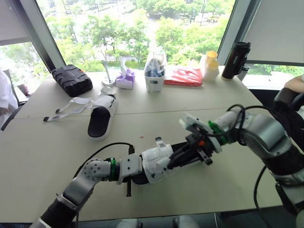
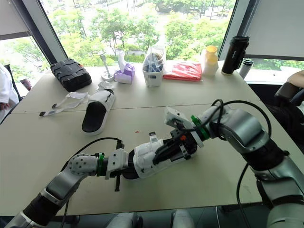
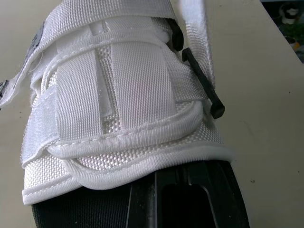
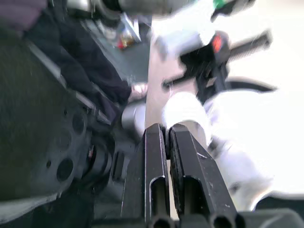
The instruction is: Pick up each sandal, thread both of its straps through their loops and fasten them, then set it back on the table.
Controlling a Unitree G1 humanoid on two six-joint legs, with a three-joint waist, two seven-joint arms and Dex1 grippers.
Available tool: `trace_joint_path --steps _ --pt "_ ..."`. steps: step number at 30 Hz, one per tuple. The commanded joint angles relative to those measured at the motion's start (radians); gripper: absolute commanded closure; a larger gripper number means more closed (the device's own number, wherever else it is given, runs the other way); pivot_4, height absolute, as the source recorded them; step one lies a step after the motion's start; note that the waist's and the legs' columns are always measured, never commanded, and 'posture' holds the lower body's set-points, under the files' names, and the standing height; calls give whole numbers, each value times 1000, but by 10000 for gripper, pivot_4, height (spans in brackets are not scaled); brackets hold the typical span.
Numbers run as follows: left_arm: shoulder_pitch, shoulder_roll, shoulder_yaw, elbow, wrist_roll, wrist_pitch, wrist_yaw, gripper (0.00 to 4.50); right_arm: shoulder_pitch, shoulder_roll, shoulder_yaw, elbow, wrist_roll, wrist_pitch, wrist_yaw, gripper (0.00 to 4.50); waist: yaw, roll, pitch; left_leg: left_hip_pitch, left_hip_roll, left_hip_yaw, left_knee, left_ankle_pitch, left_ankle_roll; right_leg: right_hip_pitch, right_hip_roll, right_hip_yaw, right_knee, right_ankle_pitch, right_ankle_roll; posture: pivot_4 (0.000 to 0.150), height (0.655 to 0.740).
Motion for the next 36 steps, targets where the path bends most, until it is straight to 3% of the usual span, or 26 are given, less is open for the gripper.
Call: trace_joint_path --steps 1,7,16,26,27,28,34,36 --pt "47 14 -108 199 159 65 18 45000 -92 54 -20 96 -57 -98 12 44665 7 0 0 0 0 0 0 0 0 0 0 0 0 0 0 1500 7400" --pt "44 13 -116 210 163 56 21 45000 -161 193 38 318 -172 -202 13 44665 13 1 -1 2 -1 -1 0 0 -1 1 0 0 1 1 0 1500 7400" --pt "58 11 -113 194 156 67 31 45000 -178 287 77 534 -320 -333 22 44665 11 3 -3 3 -1 -2 0 2 -2 1 1 0 3 1 -1 1500 7400" --pt "62 12 -106 187 148 70 40 45000 -145 359 86 575 -403 -378 -14 44665 -5 8 -9 4 -1 -5 0 3 -3 2 1 0 4 2 -1 1500 7400" --pt "62 12 -105 187 147 70 41 45000 -143 365 85 579 -411 -381 -19 38312 -8 9 -10 5 -2 -6 0 3 -3 1 1 0 4 2 -1 1500 7400" --pt "63 12 -104 187 147 70 41 45000 -141 371 85 583 -418 -382 -26 35738 -9 9 -10 5 -3 -8 0 3 -3 1 1 -1 4 1 -1 1500 7400" --pt "68 11 -100 180 147 71 44 45000 -127 410 91 609 -479 -398 -78 5537 -10 10 -14 5 -7 -11 -1 3 -3 1 -1 -1 3 1 0 1500 7400" --pt "70 10 -99 178 147 72 46 45000 -126 425 87 628 -492 -407 -92 5537 -11 10 -15 5 -8 -11 -1 3 -3 1 -1 -1 3 1 0 1500 7400"
